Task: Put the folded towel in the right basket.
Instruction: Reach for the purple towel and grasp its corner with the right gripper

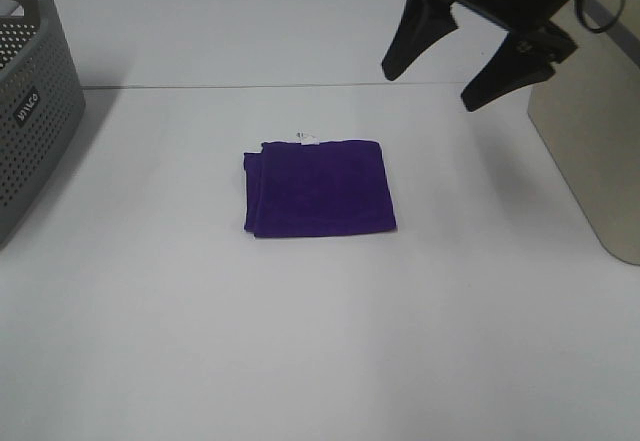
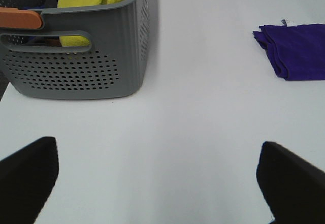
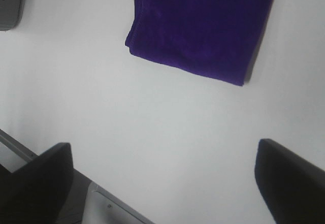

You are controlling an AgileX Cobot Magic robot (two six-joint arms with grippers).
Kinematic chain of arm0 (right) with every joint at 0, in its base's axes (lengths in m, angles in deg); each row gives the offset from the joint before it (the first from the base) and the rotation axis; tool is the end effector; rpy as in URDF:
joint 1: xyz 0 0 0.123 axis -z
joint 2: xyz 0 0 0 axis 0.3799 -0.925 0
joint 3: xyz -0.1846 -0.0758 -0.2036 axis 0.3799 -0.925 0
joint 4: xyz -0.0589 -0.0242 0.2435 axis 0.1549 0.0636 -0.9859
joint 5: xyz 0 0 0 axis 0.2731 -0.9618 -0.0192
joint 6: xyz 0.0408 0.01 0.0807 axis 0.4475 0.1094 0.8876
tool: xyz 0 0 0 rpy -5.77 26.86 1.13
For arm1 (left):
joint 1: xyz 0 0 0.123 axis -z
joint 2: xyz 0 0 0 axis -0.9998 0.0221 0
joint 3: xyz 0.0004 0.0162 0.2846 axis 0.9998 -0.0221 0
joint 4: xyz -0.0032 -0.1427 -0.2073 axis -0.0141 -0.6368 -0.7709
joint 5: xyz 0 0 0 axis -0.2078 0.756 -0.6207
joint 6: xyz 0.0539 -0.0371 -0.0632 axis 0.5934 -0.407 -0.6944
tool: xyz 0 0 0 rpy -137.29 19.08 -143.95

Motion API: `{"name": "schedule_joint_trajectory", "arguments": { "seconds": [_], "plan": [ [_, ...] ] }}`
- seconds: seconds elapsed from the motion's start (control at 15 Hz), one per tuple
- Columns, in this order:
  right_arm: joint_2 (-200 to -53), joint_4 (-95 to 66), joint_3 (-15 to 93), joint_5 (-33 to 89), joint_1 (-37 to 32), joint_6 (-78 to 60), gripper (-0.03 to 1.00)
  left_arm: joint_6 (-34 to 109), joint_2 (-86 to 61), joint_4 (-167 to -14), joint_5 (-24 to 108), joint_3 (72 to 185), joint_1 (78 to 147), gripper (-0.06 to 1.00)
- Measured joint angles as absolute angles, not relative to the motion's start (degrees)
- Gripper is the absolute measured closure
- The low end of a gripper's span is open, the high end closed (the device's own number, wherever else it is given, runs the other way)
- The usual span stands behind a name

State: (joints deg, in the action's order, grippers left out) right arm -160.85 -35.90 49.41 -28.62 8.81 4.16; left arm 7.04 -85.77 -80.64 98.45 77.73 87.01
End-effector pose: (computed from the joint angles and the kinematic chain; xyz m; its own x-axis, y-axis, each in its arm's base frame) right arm 0.3732 0.1315 0.2727 -0.9548 -0.1715 -0.2427 -0.2668 0.8545 0.4457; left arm -0.0054 -0.0052 0.2780 -0.4419 0.0194 -0.8968 0.0335 0.9994 0.0052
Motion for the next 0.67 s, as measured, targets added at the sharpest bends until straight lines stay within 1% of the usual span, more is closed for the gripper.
{"name": "schedule_joint_trajectory", "arguments": {
  "seconds": [0.13,0.33,0.67],
  "plan": [
    [-168.47,-36.94,54.23,-28.50,8.63,4.10,0.03,7.04,-85.77,-80.64,98.45,77.73,87.01,-0.05],
    [-175.86,-36.99,57.55,-26.73,8.63,3.93,0.03,7.04,-85.77,-80.64,98.45,77.73,87.01,-0.05],
    [-182.28,-30.92,58.06,-18.70,8.69,3.93,0.03,7.04,-85.77,-80.64,98.45,77.73,87.01,-0.05]
  ]
}}
